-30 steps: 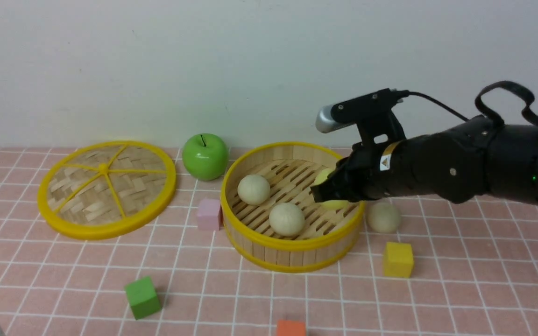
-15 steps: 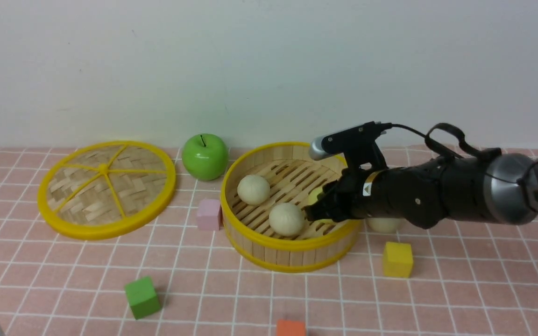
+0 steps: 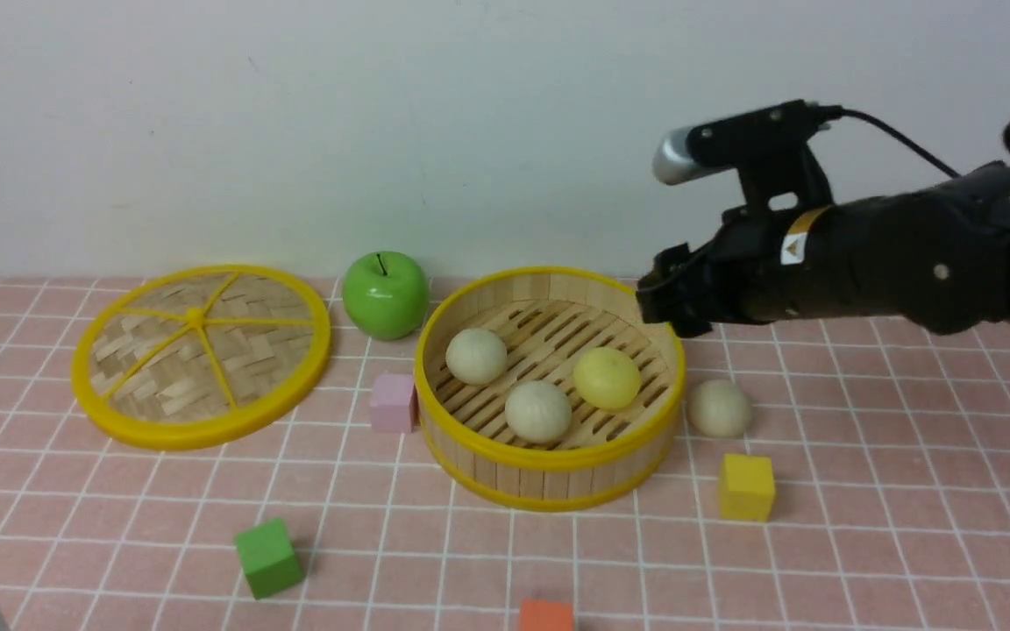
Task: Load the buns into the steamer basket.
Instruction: Use the right arm to grab a steamed stuffed bun
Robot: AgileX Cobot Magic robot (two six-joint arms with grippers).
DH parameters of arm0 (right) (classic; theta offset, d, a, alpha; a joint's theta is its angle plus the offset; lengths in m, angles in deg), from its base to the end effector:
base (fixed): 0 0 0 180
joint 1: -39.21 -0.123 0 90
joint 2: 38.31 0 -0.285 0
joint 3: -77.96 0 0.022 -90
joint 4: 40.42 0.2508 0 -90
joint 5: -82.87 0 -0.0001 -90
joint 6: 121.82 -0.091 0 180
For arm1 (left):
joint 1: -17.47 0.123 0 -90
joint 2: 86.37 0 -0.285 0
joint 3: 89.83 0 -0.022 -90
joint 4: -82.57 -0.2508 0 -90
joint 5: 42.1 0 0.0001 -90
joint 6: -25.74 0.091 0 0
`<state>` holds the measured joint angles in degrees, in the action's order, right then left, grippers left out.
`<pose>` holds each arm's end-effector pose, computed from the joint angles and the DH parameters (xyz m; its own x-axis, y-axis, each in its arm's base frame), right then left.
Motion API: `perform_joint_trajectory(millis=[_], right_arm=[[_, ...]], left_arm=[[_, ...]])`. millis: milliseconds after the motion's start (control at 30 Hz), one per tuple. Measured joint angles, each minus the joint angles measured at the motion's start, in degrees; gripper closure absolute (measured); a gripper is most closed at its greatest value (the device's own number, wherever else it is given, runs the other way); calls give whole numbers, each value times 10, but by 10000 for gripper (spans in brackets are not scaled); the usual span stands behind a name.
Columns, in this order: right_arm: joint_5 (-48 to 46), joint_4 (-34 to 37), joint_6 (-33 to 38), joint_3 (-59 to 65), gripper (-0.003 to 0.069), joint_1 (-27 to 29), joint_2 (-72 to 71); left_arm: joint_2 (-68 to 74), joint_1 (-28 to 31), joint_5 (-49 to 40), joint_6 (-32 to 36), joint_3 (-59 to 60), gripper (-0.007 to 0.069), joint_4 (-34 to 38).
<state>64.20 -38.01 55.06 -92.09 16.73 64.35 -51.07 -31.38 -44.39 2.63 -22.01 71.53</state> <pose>0.3421 0.1429 0.2649 -0.6436 -0.1644 -0.7475 -0.3325 0.9397 0.0796 0.0692 -0.0781 0.2280 -0.3271 0.0563 -0.9433 0.6951 0.6906 -0.1998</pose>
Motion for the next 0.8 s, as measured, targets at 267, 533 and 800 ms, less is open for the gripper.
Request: perform_joint_trajectory(millis=[267, 533, 800], right_arm=[[-146, 34, -23, -60, 358, 77, 99], [-147, 69, -3, -133, 358, 86, 179], [-129, 83, 13, -155, 356, 86, 221]], left_arm=[[0, 0, 0, 0, 0, 572, 0], [0, 0, 0, 0, 0, 567, 0], [0, 0, 0, 0, 0, 556, 0]])
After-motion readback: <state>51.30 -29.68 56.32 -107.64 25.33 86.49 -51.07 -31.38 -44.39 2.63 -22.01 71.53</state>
